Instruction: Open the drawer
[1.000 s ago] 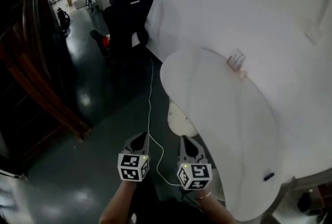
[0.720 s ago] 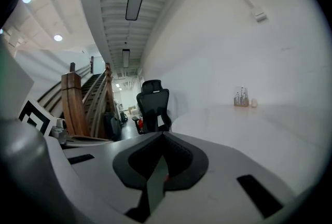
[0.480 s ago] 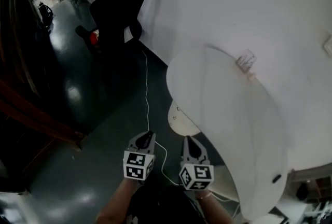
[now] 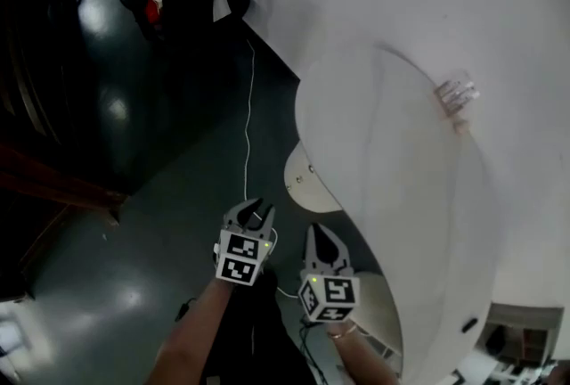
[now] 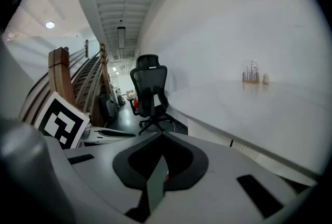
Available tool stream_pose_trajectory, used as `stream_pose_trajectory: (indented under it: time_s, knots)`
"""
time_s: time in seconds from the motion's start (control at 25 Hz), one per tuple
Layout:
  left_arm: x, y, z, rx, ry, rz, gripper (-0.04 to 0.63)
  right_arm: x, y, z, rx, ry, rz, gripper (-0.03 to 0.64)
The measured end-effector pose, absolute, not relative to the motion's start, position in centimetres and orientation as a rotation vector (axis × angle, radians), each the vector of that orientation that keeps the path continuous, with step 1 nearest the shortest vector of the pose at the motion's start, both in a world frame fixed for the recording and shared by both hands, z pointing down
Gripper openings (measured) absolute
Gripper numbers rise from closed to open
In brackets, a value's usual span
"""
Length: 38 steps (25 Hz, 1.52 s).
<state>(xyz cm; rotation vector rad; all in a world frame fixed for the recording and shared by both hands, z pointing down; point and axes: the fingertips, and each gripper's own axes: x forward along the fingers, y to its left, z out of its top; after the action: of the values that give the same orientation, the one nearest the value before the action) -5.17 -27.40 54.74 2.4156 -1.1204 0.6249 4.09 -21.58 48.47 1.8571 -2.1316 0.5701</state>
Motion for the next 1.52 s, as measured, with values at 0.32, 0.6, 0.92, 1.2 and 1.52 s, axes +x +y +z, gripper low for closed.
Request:
stream_pose_trajectory:
  time_s: [0.32,0.6,0.92,1.2,1.52]
  knots:
    - [-1.6,-29.3,66.6,2.426,-1.105,0.616,0.1,6.2,-22.9,61.4,1.809,-2.017,0.702,0.003]
    - [0.0,-30.1,73.9,2.41,-1.063,0.629,0.121,7.7,-23.8,69.0,1.732,-1.923,0.68,0.003]
    - [2.6,-32.1,78.5,2.387,-1.012,0.63,0.14,7.8,-24.4,73.2,1.69,-1.901,0.697,0.003]
    - [4.6,-34.4,82.7,2.418,-0.951,0.726,0.143,8.9,-25.6,76.1,1.658,-1.869,0.702,0.003]
    - [7.8,-36.3,86.7,2.46,-0.832,0.825,0.149,10.7,-26.6,79.0,1.655,-1.82,0.724,0.003]
